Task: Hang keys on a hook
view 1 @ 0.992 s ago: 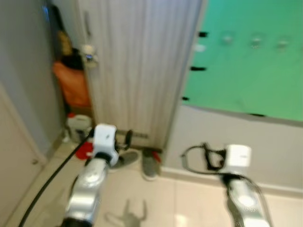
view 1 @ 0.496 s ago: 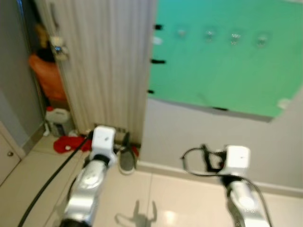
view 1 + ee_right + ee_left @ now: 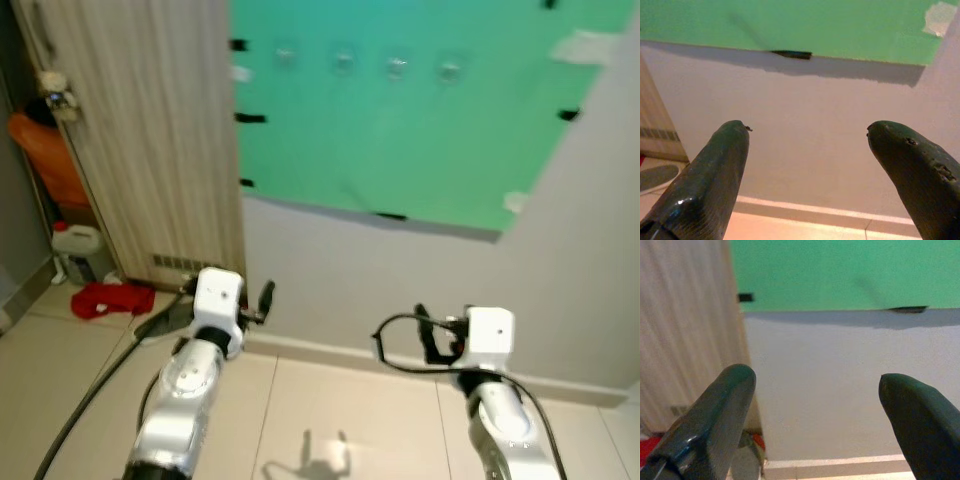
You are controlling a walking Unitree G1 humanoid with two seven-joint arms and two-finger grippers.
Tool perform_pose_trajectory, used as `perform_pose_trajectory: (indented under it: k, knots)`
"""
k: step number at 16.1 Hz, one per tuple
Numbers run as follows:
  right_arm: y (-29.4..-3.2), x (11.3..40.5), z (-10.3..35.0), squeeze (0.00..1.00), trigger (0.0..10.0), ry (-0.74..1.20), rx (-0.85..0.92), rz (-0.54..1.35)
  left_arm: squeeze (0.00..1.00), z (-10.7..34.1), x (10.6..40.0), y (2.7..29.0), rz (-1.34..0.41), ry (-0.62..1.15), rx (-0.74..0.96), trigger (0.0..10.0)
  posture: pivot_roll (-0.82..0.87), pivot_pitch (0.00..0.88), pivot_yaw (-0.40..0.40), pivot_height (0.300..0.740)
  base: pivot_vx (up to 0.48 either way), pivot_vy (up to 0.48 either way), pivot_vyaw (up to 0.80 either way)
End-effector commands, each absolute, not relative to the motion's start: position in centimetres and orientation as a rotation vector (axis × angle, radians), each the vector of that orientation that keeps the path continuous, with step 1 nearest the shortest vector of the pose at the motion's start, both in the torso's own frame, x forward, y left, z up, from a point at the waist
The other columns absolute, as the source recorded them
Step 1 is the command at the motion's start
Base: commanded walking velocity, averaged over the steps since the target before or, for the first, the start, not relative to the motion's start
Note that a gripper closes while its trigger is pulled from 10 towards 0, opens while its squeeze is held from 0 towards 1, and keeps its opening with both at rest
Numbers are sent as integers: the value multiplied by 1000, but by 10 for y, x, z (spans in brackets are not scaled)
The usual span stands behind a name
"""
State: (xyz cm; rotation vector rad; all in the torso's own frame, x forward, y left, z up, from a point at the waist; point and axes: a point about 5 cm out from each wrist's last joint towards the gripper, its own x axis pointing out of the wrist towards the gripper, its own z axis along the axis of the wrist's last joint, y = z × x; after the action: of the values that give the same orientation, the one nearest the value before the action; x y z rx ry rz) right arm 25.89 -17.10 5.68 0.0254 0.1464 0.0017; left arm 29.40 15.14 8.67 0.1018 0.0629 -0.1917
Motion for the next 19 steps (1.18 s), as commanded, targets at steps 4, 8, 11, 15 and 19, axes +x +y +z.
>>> perform_pose_trajectory:
  k: [4, 8, 11, 15, 19]
  knots:
    - [-179, 255, 56, 0, 10000, 161, -8, -28, 0, 89, 295, 140, -259, 52, 102, 10000, -107, 0, -1, 740, 0, -469, -128]
    - [-180, 252, 56, 0, 10000, 152, -6, -18, 0, 86, 296, 140, -271, 63, 101, 10000, -111, 0, -2, 740, 0, -468, -688]
    - [-183, 249, 53, 0, 10000, 163, 1, -37, 0, 79, 297, 145, -225, 103, 79, 10000, -112, 0, -9, 740, 0, -155, -698]
    - [-191, 244, 50, 0, 10000, 164, 3, -103, 0, 79, 300, 150, -204, 92, 107, 10000, -113, 0, -15, 740, 0, 0, -695]
    - [-189, 244, 49, 0, 10000, 161, -7, -86, 0, 89, 310, 156, -200, 51, 97, 10000, -117, 0, -17, 740, 0, 0, -694]
